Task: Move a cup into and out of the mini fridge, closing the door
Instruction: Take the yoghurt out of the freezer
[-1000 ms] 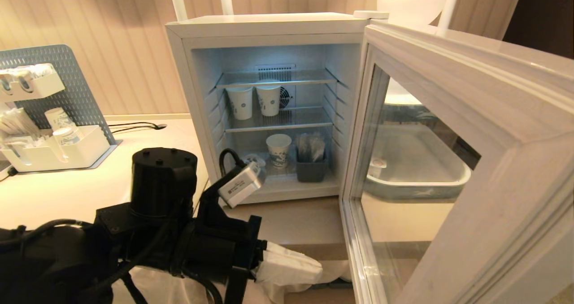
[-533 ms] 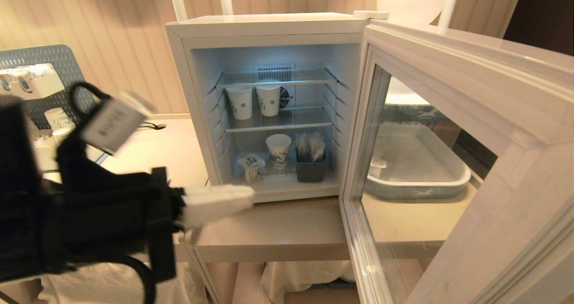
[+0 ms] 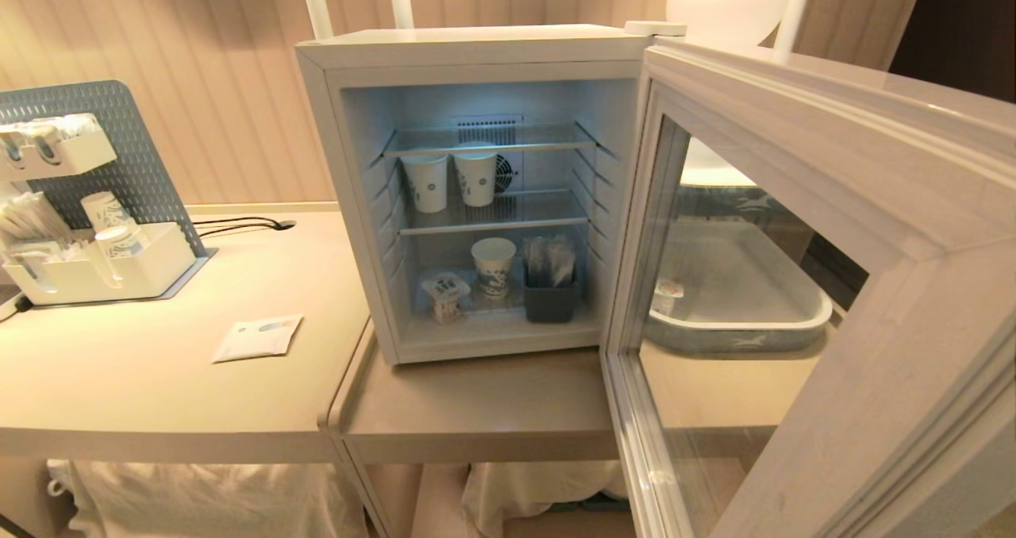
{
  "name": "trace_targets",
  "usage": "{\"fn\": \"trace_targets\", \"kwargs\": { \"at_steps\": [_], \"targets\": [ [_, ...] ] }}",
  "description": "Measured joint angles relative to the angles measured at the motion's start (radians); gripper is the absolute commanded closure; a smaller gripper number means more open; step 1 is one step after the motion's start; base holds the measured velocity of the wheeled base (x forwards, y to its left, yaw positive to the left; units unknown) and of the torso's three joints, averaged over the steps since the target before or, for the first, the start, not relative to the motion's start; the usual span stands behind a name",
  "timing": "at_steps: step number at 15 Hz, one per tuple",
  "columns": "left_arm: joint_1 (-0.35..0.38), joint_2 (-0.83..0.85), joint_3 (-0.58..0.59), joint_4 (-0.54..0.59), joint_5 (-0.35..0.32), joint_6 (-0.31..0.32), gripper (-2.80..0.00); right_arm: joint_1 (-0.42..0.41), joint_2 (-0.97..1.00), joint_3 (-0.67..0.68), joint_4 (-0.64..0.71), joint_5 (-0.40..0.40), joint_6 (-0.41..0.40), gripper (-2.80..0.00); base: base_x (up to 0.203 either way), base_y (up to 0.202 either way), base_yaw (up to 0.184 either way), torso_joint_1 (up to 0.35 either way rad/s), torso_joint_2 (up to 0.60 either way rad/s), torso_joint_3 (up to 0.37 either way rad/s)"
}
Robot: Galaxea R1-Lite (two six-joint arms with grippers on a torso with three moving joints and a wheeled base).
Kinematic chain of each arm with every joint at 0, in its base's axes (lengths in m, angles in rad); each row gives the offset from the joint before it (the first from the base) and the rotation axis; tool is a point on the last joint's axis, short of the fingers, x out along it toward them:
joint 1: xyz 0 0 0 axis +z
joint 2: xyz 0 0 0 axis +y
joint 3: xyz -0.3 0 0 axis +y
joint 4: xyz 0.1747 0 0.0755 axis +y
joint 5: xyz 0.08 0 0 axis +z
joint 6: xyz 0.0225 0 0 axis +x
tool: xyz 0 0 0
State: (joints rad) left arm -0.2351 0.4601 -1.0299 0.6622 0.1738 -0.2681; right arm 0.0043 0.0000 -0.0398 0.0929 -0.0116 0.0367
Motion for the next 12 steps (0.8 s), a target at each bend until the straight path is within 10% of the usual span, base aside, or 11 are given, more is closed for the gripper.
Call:
{"fn": "trace_targets", "kwargs": {
  "at_steps": [5,9,12],
  "targets": [
    [0.141,-0.164,0.072,0.194,-0.046,-0.217,0.00,0.000,0.000,0.000,0.000,-0.001,0.000,0.00,0.000,0.000,0.000,0.000,0.00,0.000],
    [0.254,-0.247,0.149,0.175,-0.189,-0.206,0.00,0.000,0.000,0.000,0.000,-0.001,0.000,0.00,0.000,0.000,0.000,0.000,0.00,0.000],
    [0.249,-0.361,0.392,-0.022,-0.171,-0.092,0.00,0.000,0.000,0.000,0.000,-0.001,0.000,0.00,0.000,0.000,0.000,0.000,0.00,0.000]
  ]
}}
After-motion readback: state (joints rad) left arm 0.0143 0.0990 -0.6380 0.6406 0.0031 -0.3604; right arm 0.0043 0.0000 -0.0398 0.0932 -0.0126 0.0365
